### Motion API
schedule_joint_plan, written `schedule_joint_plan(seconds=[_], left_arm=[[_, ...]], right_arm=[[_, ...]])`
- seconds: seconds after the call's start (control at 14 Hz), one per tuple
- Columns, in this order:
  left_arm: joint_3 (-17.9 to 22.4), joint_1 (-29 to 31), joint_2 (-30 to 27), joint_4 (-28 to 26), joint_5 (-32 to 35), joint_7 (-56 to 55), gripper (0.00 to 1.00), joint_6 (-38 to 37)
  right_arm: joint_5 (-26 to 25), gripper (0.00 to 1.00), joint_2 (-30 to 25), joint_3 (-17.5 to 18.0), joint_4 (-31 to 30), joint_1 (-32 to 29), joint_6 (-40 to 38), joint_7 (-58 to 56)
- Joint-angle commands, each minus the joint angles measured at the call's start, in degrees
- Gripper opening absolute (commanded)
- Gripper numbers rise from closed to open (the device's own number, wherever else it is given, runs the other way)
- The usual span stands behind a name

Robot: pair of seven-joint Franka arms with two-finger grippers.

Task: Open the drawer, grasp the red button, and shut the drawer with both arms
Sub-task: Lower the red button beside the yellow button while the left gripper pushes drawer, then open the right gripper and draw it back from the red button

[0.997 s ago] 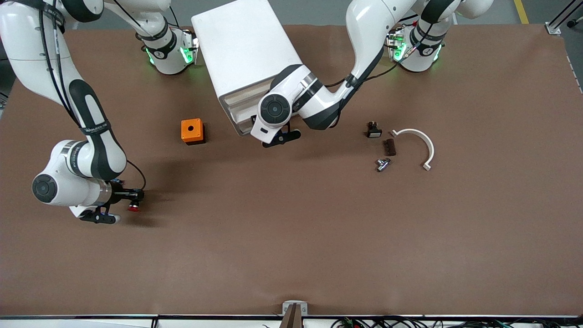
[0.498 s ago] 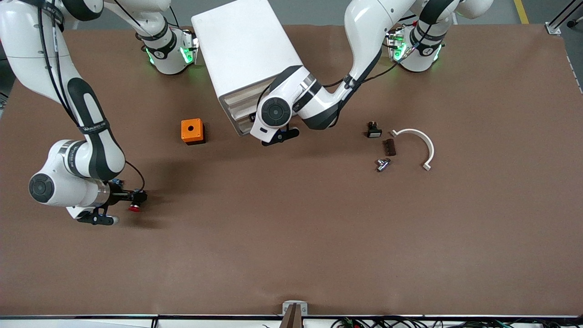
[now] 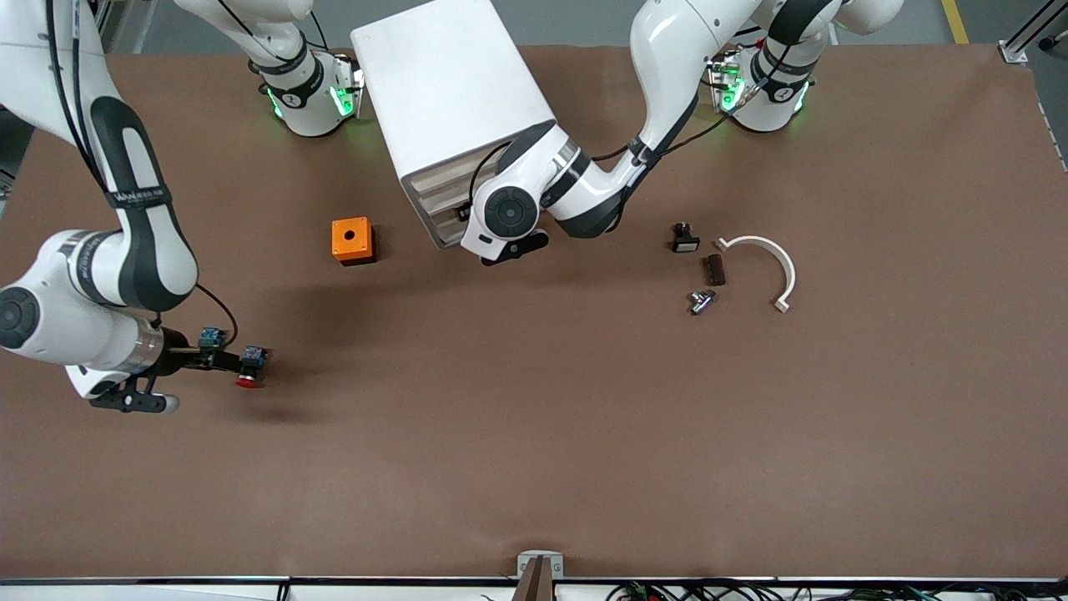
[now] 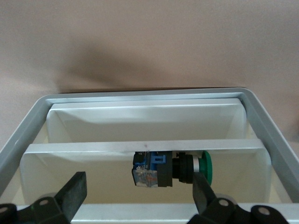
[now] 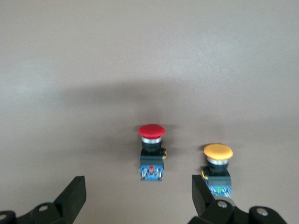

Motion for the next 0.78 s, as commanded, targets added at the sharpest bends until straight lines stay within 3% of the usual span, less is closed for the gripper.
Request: schedule_joint_plan(seconds=[0.0,0.71], left_arm=[[0.2,-0.2,-0.2,-0.7,-3.1,-0.1,1.00,0.8],[0.3,-0.1,-0.6,-1.0,-5.3,-0.1,1.00,0.8]], right_arm=[[-1.1,1.00,-5.5,0.7,-1.3,-0.4,-3.9,-0.2],[-1.0,1.00,-19.1,1.0,-0.5,-0.3,-17.4,-0.3]])
